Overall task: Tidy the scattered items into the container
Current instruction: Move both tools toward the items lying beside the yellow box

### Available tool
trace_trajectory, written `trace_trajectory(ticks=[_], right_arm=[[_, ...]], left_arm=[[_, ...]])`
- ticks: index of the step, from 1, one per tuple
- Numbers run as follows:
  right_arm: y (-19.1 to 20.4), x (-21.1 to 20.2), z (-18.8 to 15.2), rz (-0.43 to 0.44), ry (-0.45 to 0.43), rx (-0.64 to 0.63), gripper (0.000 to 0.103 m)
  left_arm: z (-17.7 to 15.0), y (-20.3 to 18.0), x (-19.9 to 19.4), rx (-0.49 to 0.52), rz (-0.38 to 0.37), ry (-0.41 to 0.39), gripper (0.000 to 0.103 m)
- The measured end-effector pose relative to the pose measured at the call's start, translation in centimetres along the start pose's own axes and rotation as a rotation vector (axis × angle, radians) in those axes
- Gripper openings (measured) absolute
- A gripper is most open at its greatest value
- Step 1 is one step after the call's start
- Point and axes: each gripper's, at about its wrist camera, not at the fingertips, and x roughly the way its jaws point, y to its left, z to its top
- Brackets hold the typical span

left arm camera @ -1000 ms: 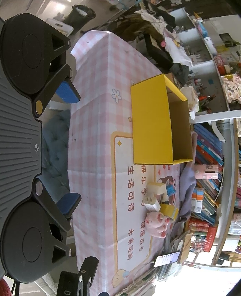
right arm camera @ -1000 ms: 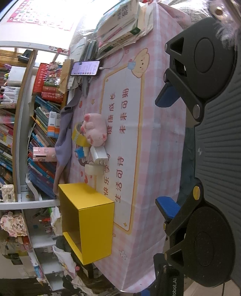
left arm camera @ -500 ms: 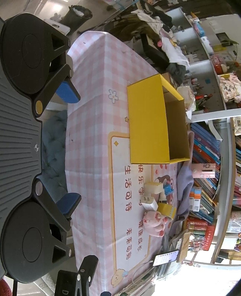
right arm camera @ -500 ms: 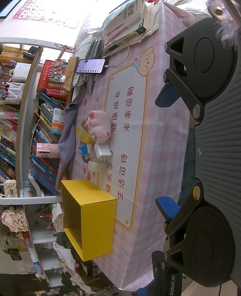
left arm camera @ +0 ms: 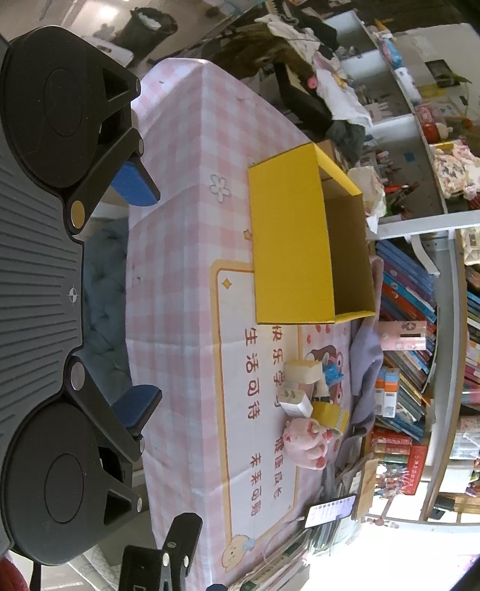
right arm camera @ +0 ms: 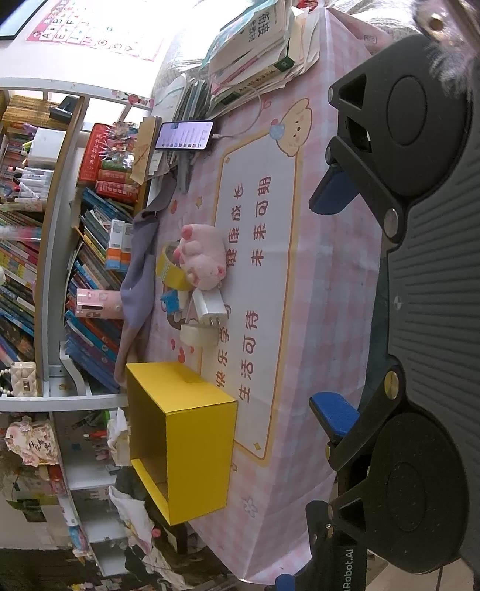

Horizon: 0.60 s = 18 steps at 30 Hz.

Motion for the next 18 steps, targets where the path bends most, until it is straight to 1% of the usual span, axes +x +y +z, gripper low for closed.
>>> trace_trajectory(ticks=[9, 18], right_arm=[[-0.44, -0.32, -0.17, -0.021, -0.014, 0.033, 0.103], [-0.29, -0.23, -0.33, -0.029, -0.005, 0.053, 0.103]], left_arm=[[0.08, -0.05, 0.13, 0.031, -0.009, -0.007, 0.103], [-0.07, 0.14, 0.16, 0.039, -0.028, -0.012, 0.103]])
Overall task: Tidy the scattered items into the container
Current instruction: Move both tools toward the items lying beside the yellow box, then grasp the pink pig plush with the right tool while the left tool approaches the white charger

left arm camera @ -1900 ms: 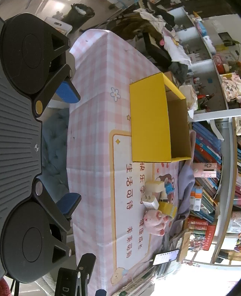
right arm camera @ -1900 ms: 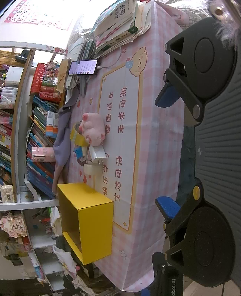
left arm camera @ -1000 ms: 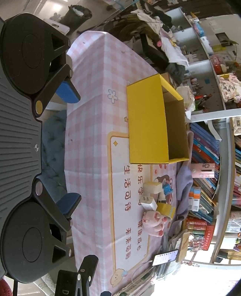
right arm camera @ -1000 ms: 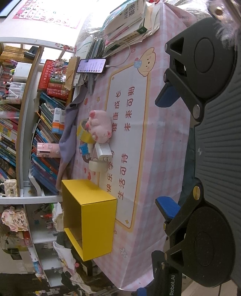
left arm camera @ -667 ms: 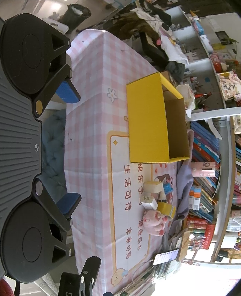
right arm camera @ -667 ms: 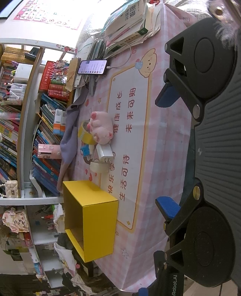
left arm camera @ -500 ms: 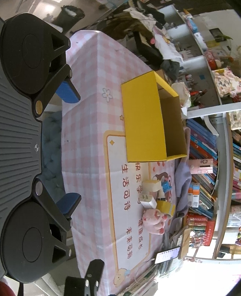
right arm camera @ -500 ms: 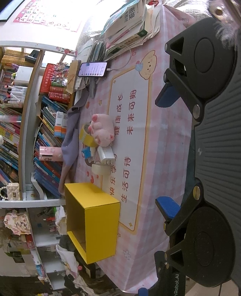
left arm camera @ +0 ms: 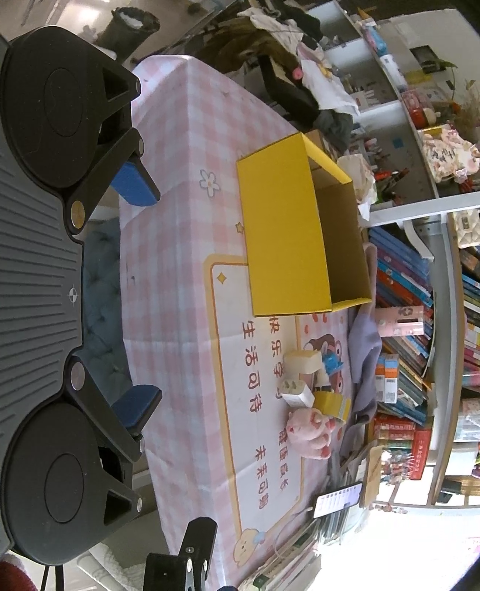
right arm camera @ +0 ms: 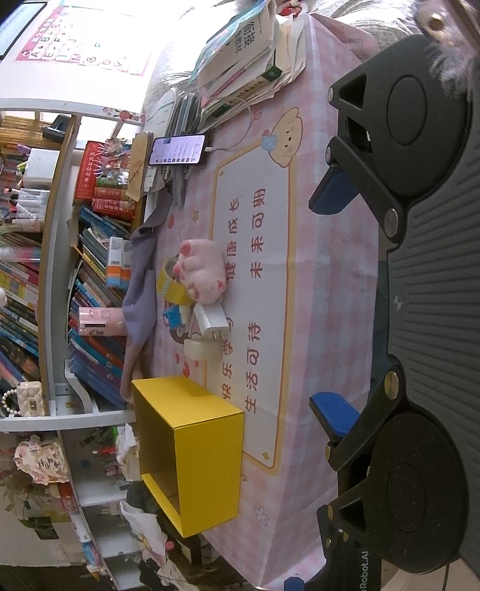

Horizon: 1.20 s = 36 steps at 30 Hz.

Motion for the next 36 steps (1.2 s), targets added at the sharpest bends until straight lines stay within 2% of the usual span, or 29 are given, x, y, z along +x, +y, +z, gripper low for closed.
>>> trace_trajectory(ticks=[13, 27, 36], right_arm=[[-0.1, 1.5, 0.8, -0.009, 0.021, 0.004, 0.103], [-1.9, 4.3, 2.8, -0.019, 0.01, 0.036, 0.103], [-4.5, 6.9, 4.8, -0.04, -0.01, 0.062, 0.103]], left_arm=[[0.9, -0.2, 1.5, 0.006, -0.04, 0.004, 0.103], [3.6, -2.4, 4.7, 0.075, -0.112, -0.004, 0.103], [6.5, -4.4, 7.4, 0.092, -0.205, -0.04, 0.103]])
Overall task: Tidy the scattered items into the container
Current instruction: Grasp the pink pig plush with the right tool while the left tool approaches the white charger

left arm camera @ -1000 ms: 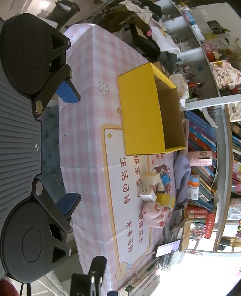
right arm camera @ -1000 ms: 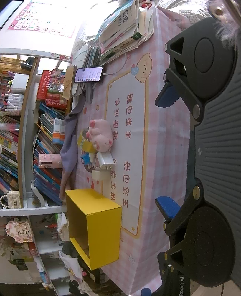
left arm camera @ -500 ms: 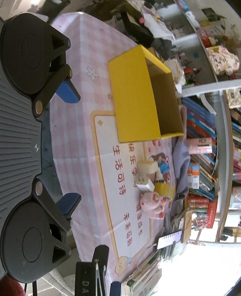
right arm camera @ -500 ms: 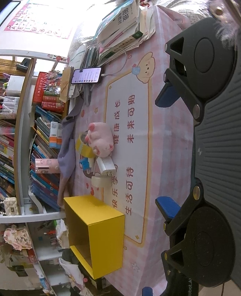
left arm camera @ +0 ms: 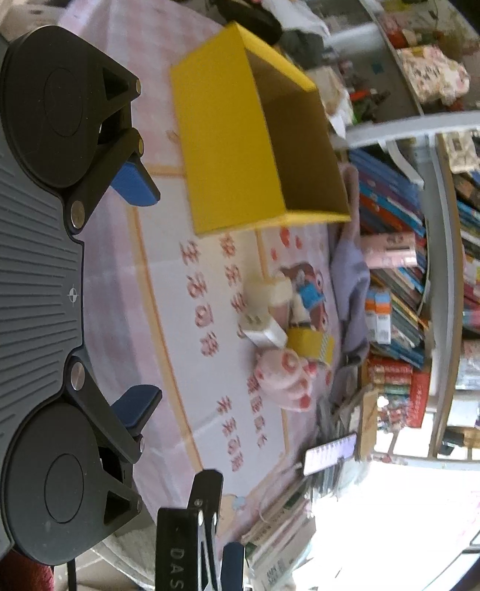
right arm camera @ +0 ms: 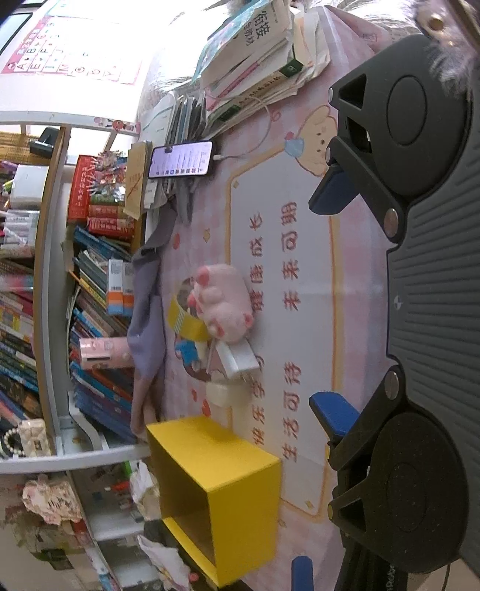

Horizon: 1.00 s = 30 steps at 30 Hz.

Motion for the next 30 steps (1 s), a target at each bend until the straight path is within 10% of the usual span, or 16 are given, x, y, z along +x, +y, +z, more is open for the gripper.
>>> trace_trajectory(ticks=[13, 30], right_arm=[[-3.2, 5.4, 5.5, 0.023, 0.002, -0.029, 0.103], [-4.6, 16.1, 10.6, 0.242, 0.139, -0.176, 0.103]], left_arm=[[5.2, -3.0, 4.7, 0.046, -0.054, -0.018, 0.103], [9.9, -5.7, 11.6, 0.037, 0.064, 0.105, 0.103]])
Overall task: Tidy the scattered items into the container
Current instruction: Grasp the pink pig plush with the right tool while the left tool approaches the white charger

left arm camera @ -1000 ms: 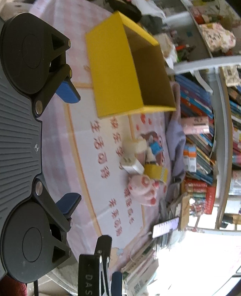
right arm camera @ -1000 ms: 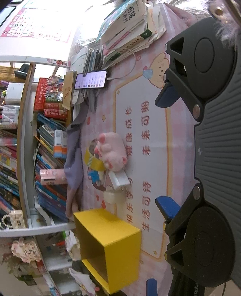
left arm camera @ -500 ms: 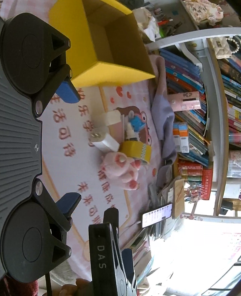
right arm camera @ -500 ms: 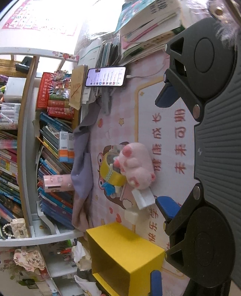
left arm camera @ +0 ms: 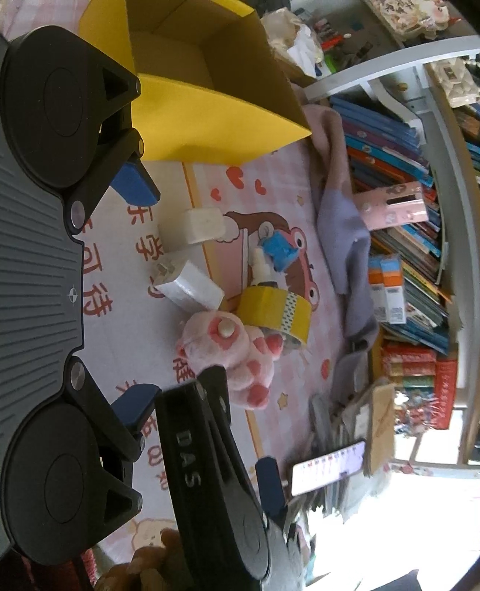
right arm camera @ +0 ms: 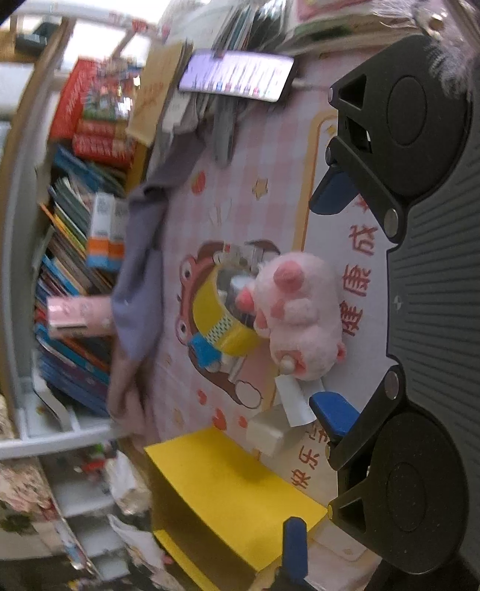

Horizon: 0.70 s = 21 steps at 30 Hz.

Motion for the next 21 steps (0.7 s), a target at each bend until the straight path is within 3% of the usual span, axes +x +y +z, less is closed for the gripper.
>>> trace_trajectory(ticks=[9, 13, 15, 16, 21], right_arm=[[-0.8, 5.7, 1.7, 0.082, 0.086, -0.02, 0.103], [-1.0, 7.5, 1.9, 0.089, 0.084, -0.02, 0.101], [-1.5, 7.5, 2.0, 0.108, 0.07, -0.011, 0.093], [-1.8, 7.3, 2.0, 0.111, 0.057, -0.007, 0.081], [-3.3, 5.8, 1.7, 0.128, 0.056, -0.003, 0.074]], left_arm=[[0.9, -0.2, 1.9, -0.007, 0.065, 0.094, 0.098], [1.1, 0.0, 2.5, -0.021, 0.08, 0.127, 0.095], [1.3, 0.0, 2.9, -0.015, 0.077, 0.132, 0.093], [1.4, -0.1, 3.1, -0.005, 0.078, 0.132, 0.091], [2.0, -0.8, 4.8, 0.041, 0.06, 0.139, 0.072]])
